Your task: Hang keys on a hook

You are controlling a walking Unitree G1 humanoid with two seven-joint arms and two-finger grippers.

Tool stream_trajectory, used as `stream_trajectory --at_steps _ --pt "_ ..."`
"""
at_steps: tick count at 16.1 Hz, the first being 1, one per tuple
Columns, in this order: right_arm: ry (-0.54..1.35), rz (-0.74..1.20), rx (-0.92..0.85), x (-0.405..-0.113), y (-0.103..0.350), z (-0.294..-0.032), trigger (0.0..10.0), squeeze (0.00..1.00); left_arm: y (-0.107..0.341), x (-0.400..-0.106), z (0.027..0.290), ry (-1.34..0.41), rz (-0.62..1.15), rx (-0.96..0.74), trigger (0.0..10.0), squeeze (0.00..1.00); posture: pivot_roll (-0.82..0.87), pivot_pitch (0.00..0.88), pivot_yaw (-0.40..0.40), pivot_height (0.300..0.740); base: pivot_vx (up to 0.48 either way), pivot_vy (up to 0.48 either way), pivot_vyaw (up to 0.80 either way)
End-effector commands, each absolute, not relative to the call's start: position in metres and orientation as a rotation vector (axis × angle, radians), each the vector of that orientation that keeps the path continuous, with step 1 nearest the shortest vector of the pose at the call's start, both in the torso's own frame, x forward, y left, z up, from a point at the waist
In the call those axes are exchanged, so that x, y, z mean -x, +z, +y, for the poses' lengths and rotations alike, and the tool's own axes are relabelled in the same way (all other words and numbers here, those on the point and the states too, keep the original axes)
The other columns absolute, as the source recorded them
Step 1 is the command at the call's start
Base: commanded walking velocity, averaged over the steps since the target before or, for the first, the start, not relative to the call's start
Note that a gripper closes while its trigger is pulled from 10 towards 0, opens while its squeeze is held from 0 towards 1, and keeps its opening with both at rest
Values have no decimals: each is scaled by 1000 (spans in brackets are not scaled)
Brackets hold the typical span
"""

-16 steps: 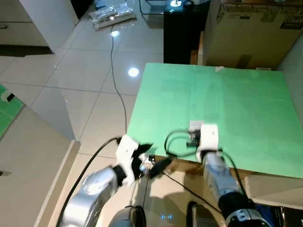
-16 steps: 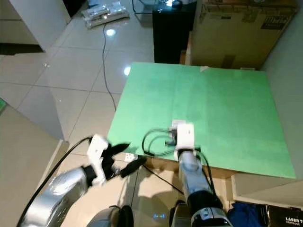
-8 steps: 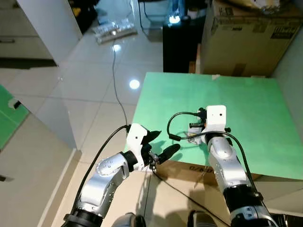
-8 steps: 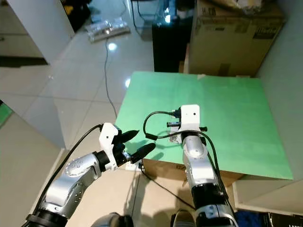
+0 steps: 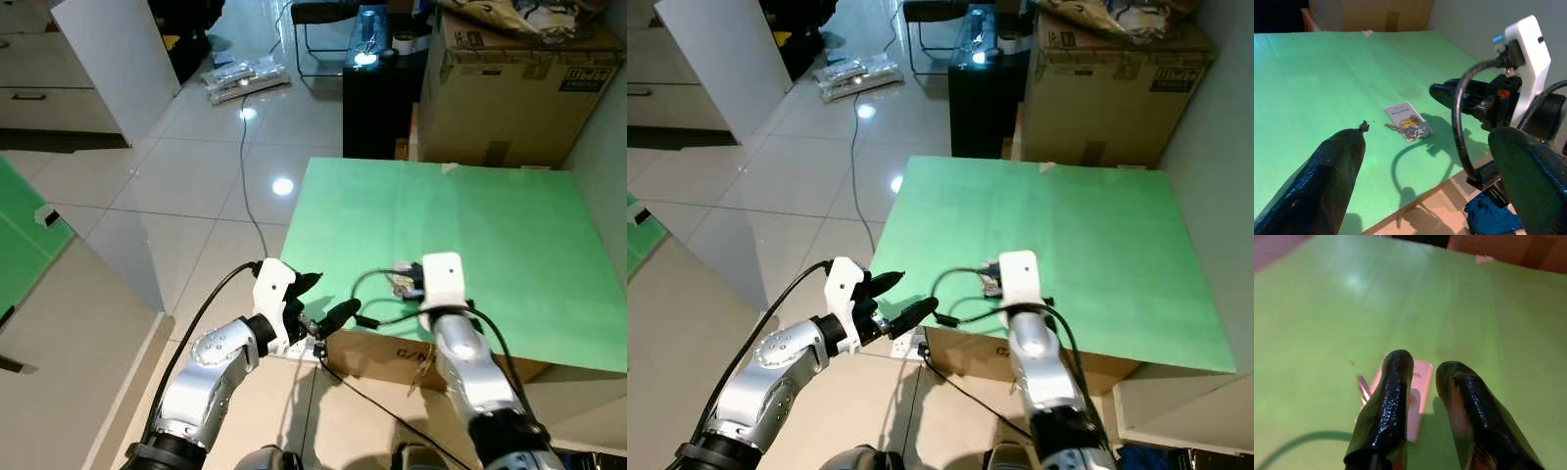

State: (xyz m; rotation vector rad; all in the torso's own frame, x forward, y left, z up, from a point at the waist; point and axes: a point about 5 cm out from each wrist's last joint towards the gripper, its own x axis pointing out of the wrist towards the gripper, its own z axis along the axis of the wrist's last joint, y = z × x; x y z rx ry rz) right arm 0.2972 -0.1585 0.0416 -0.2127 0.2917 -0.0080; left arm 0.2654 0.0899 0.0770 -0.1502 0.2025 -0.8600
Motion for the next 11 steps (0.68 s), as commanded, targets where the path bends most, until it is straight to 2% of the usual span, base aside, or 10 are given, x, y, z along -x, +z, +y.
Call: stream_trajectory --at_steps 1,4,10,11 --pt "-3 305 229 -294 37 -158 10000 1000 77 -265 95 -848 202 132 10000 0 -51 100 130 740 0 0 0" --pt "-10 325 226 -294 31 -168 10000 1000 74 -257 97 -843 215 135 10000 0 -37 123 129 740 0 0 0" --pt "16 294 178 -306 37 -160 10000 1000 75 -255 99 -834 218 134 10000 0 -28 127 125 740 0 0 0" --pt "23 311 130 -309 36 -155 10000 0 75 -255 99 -834 217 134 10000 0 -28 130 126 740 0 0 0"
